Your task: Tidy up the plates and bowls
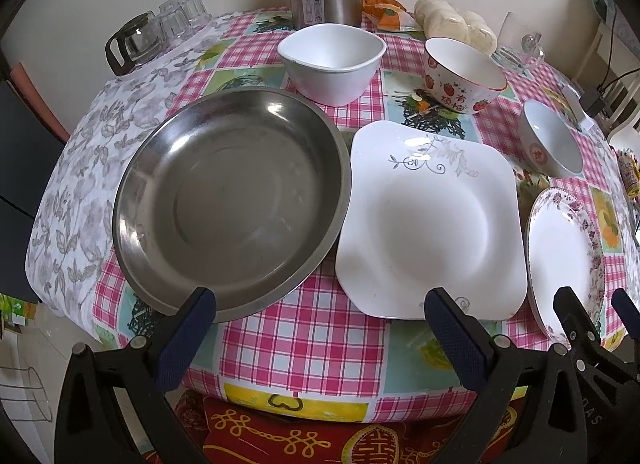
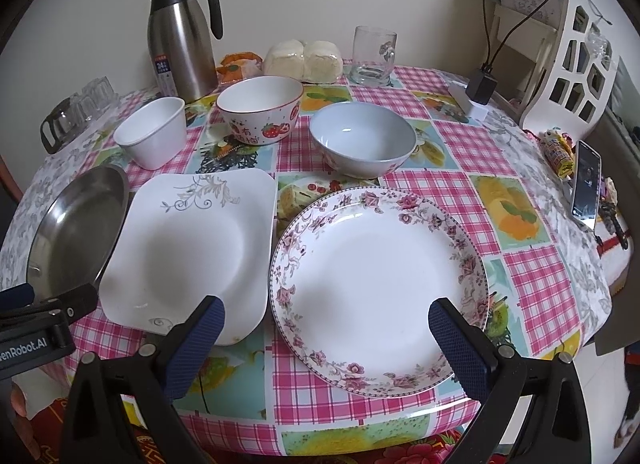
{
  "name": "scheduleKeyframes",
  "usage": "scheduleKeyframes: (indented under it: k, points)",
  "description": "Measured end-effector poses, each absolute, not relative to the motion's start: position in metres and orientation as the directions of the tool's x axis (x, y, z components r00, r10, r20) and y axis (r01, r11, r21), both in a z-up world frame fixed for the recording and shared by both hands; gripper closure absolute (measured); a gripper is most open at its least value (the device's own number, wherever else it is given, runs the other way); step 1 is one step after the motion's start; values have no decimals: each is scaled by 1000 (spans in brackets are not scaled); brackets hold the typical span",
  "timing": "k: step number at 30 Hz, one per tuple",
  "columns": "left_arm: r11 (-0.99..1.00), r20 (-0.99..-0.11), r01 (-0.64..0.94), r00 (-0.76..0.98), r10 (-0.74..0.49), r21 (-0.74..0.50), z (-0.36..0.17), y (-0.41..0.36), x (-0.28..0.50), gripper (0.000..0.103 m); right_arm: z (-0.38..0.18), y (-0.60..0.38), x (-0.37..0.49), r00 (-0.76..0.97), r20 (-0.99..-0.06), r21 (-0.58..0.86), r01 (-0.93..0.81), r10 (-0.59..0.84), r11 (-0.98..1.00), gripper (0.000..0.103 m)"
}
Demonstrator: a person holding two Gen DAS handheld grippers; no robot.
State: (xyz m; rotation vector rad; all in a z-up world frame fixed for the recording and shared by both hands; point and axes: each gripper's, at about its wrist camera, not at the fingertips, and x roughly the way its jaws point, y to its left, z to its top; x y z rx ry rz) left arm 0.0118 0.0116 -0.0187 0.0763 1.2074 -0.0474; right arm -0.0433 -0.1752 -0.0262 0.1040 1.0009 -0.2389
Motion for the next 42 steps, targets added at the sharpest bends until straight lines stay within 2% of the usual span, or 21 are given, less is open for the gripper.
scheduleKeyframes:
  k: [42]
  points:
    - [998, -941, 53, 339, -3, 15, -22, 26, 15, 0, -34, -154, -36, 503, -850, -56, 206, -155, 977, 0]
